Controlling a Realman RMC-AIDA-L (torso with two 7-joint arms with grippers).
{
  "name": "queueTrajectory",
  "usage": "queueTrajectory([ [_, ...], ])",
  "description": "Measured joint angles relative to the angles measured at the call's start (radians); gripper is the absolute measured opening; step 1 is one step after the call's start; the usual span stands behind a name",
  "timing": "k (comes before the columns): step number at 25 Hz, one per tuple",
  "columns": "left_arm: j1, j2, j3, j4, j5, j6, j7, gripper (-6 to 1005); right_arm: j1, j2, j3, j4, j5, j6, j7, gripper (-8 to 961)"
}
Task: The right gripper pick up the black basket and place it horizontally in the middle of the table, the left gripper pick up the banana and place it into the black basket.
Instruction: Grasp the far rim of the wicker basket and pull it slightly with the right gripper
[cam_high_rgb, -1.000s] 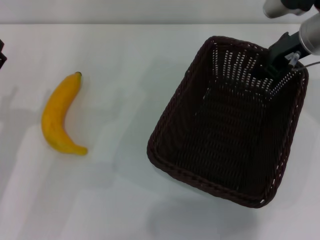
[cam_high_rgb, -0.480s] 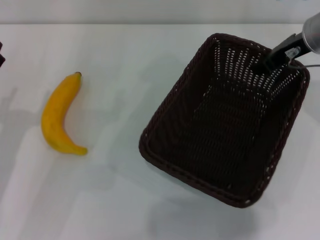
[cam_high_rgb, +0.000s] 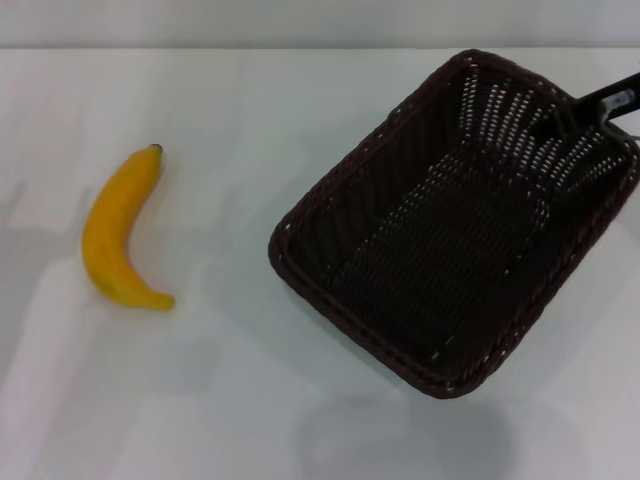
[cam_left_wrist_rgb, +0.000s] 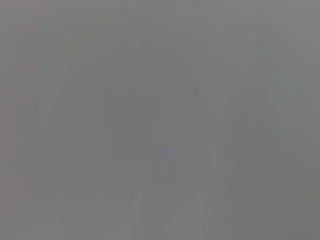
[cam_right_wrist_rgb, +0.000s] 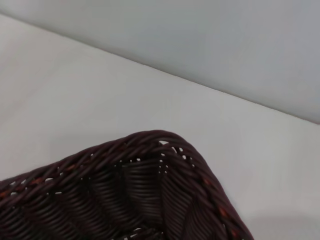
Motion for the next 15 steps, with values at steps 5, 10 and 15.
queueTrajectory([
  [5,-0.001,0.003,-0.003,-0.001,0.0,-0.002,-0.016,877,-0.033,0.001,0.072,-0.08,-0.005,-0.061,0.056,264],
  [10,-0.001,0.003,-0.003,-0.002,0.0,0.005,-0.015,877,-0.04,0.011,0.2,-0.142,0.016,-0.136,0.062,234],
  [15,-0.01,0.003,-0.008,-0.019,0.001,0.004,-0.01,877,-0.054,0.013,0.264,-0.146,0.079,-0.141,0.063,203],
])
